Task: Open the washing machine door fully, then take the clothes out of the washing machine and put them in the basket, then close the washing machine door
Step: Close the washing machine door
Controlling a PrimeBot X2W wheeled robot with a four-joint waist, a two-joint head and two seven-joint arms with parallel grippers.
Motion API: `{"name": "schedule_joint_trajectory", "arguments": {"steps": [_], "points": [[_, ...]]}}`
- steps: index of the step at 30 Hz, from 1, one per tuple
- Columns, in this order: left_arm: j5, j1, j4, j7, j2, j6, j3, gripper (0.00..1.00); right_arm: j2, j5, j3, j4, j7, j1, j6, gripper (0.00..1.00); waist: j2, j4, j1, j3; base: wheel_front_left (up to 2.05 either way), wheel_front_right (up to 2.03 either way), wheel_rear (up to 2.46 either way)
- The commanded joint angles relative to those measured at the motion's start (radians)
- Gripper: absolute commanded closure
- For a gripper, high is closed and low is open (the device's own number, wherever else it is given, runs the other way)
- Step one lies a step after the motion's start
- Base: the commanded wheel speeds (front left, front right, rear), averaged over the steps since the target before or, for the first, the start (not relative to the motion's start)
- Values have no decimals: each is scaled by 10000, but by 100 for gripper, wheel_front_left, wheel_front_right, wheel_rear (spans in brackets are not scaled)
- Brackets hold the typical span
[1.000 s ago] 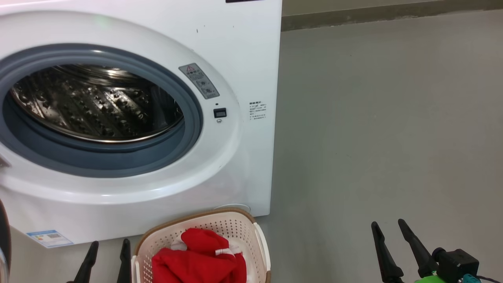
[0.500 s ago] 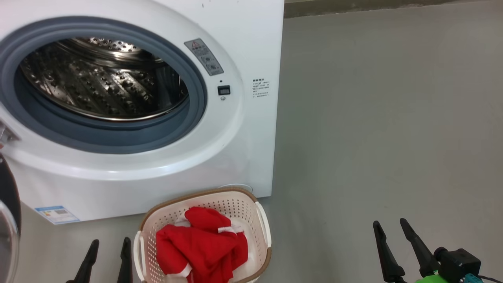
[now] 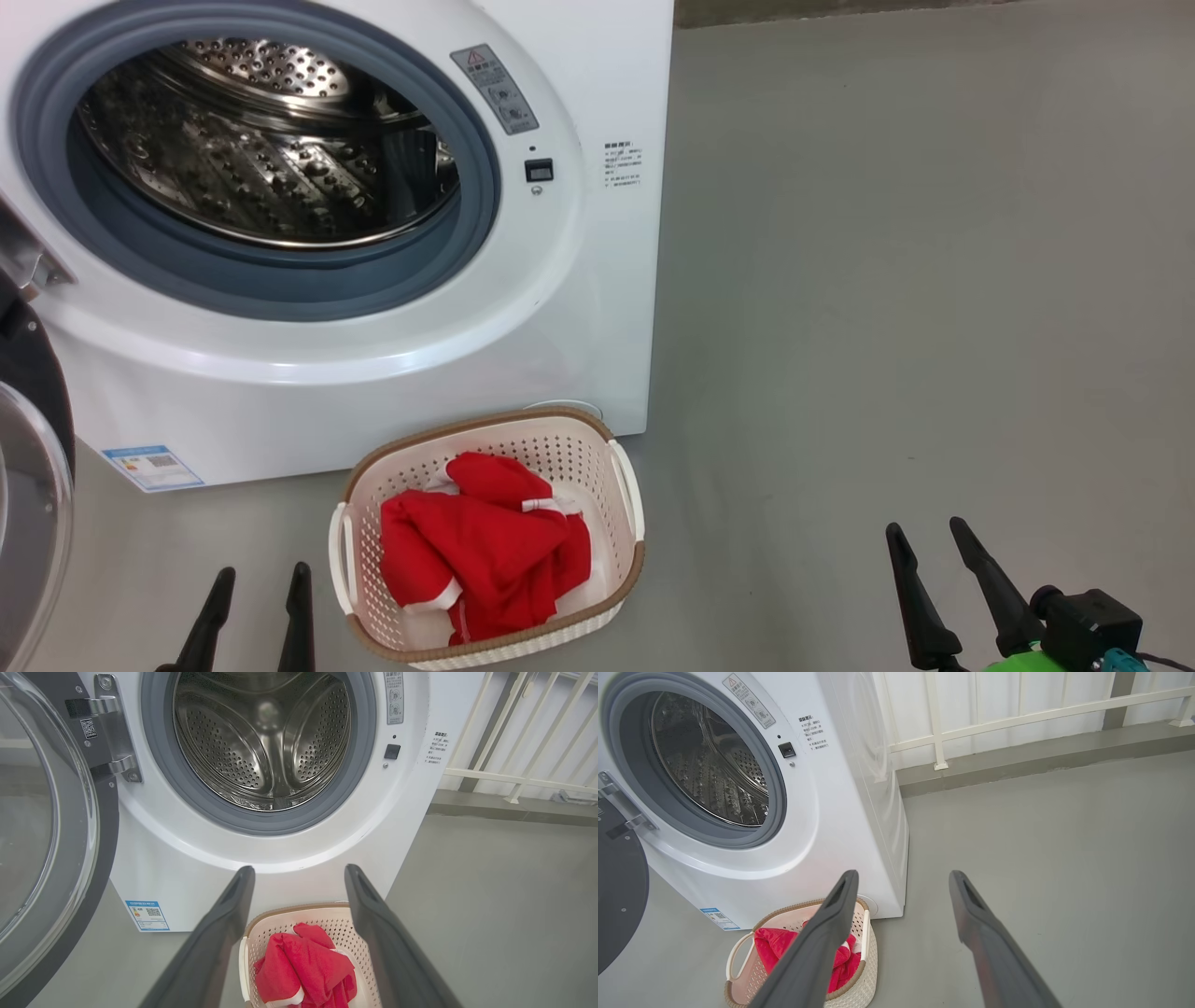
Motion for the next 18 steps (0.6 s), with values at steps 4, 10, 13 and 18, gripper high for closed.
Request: {"name": "schedule_joint_trajectory", "arguments": {"steps": [4,10,13,18], "points": [[93,-344,-209,-51,101,-54,343,0,-86,-88,221,-201,-65,-300,50,0,0,-3,-1,-8,-28,28,0],[101,-358,-206,-51,81,-54,313,0,-84,-87,212,-188,-65,-309,50,0,0,-2,-1,-6,0,0,0],[109,-357,-198,-51,74,-54,292,0,-83,-83,215,-189,-65,-307,50,0,0,2,-1,-21,0,0,0],[117,-342,-167,-51,51,-54,278,0,-82,-88,235,-188,-65,-274,50,0,0,41,-1,-82,0,0,0]]}}
